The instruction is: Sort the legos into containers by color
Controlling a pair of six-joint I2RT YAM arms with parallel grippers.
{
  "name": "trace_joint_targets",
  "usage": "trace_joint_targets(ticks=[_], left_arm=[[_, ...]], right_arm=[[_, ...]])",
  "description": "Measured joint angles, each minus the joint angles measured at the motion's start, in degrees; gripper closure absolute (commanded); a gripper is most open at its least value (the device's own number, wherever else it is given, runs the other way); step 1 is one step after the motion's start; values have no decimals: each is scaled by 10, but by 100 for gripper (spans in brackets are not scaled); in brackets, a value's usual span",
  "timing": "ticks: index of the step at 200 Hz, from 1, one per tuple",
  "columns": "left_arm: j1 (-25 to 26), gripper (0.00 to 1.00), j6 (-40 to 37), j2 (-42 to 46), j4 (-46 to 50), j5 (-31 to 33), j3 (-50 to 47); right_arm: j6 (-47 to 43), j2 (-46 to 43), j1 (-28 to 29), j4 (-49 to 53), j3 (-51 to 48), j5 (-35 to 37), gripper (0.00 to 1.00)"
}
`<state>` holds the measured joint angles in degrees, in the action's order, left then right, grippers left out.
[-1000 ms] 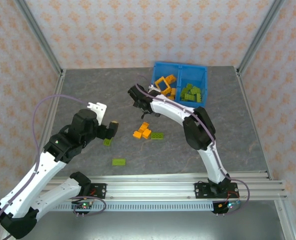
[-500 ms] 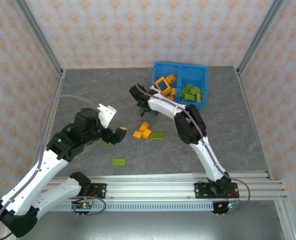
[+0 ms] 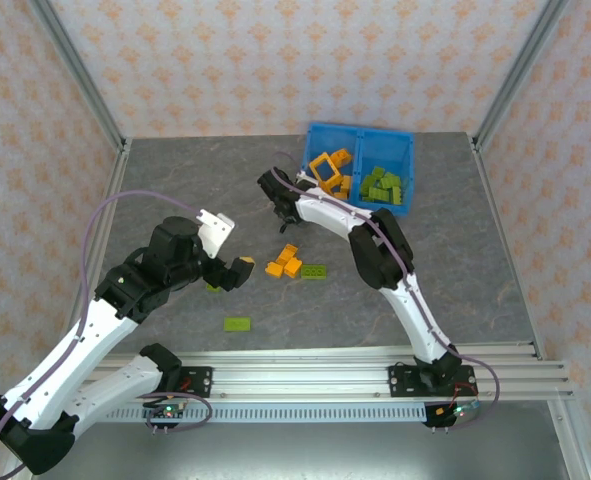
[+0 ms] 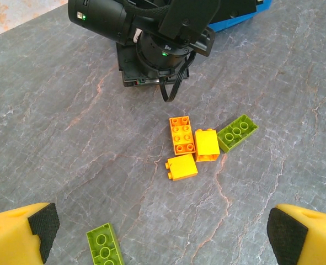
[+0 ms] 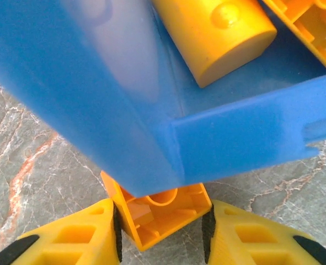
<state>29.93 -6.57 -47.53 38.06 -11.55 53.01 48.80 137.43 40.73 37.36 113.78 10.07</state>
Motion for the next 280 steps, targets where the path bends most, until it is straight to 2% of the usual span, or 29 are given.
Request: trace_joint_targets(ticks=[70, 105, 131, 166, 214, 241, 280], left_arm=[[0, 0, 0, -5, 0, 6, -2], [0, 0, 0, -6, 0, 12, -2], [0, 0, 0, -6, 0, 13, -3], [0, 0, 0, -10, 0, 15, -3], [0, 0, 0, -11, -2, 15, -10], [0, 0, -1, -11, -2, 15, -10], [0, 0, -6, -11, -2, 15, -10]], right_arm=[[-17, -91, 18, -11, -135, -24, 60], [-36, -150, 24, -27, -194, -26, 39], [-49, -156, 17, -54, -189, -28, 17], [-45, -116, 7, -68, -125, -17, 10], [-22, -47, 0, -73, -53, 10, 13], [-16, -20, -3, -72, -31, 14, 23], [-14, -4, -6, -62, -26, 15, 44]])
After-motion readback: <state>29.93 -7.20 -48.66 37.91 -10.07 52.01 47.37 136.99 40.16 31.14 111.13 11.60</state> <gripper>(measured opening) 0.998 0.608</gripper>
